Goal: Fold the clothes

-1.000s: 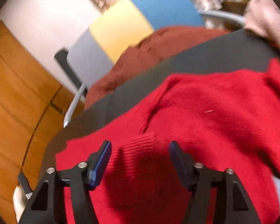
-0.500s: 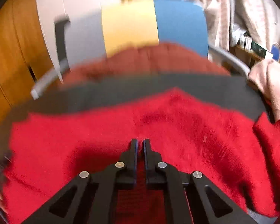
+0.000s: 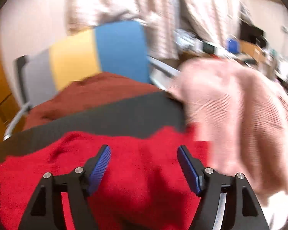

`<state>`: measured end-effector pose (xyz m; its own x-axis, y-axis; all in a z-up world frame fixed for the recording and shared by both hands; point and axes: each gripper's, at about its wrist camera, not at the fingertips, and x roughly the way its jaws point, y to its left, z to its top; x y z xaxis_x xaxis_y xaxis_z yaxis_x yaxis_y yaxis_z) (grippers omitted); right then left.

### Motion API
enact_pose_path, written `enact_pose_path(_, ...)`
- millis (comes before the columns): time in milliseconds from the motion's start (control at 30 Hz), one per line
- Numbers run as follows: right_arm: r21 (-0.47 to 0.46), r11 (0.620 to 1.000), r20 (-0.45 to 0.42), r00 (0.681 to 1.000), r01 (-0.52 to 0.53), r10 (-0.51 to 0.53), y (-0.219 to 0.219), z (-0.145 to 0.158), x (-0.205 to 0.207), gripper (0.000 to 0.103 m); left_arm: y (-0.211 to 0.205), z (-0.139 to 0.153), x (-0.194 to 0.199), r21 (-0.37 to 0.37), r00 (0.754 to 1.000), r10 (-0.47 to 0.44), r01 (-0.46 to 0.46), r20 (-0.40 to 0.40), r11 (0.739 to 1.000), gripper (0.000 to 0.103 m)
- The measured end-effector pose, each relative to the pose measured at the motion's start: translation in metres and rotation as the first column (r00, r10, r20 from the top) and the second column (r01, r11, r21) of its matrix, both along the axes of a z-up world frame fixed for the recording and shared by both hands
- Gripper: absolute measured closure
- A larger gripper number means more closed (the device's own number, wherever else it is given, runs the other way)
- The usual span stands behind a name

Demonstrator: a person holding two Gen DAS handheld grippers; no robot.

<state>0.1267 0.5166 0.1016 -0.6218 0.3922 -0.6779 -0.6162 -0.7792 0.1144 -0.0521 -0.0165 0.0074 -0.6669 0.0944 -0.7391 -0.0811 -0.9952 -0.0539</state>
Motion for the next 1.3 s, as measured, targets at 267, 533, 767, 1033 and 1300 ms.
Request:
enact_pose_path(267, -0.119, 0.993, 0.138, 0.99, 0.022, -0.006, 0.058, -0.036, -0.016, 0.043, 0.002, 0.0, -0.001, -0.026, 1.0, -0.001, 0.001, -0.004, 1.0, 0.079)
enact_pose_path(533, -0.142, 0.99, 0.054, 0.999, -0.003, 0.01, 0.039, -0.012, -0.005, 0.093, 0.0, -0.001, -0.001, -0.015, 1.0, -0.001, 0.001, -0.003, 1.0, 0.078)
enact_pose_path(767, -0.031, 0.988, -0.222, 0.965, -0.15, 0.14, -0.048, 0.093, -0.015, 0.093, -0.002, -0.001, 0.0, -0.001, 1.0, 0.0, 0.0, -0.003, 1.0, 0.078)
enact_pose_path(1033, 0.101, 0.858, -0.252, 0.821, -0.503, 0.512, -0.22, 0.113, -0.085, 0.093, -0.002, -0.002, 0.001, 0.001, 1.0, 0.001, -0.001, -0.004, 1.0, 0.078)
enact_pose_path(1300, 0.011, 0.696, 0.026, 0.696, -0.718, 0.717, -0.347, -0.021, -0.133, 0.09, -0.002, -0.002, 0.002, 0.019, 1.0, 0.003, -0.003, -0.002, 1.0, 0.078)
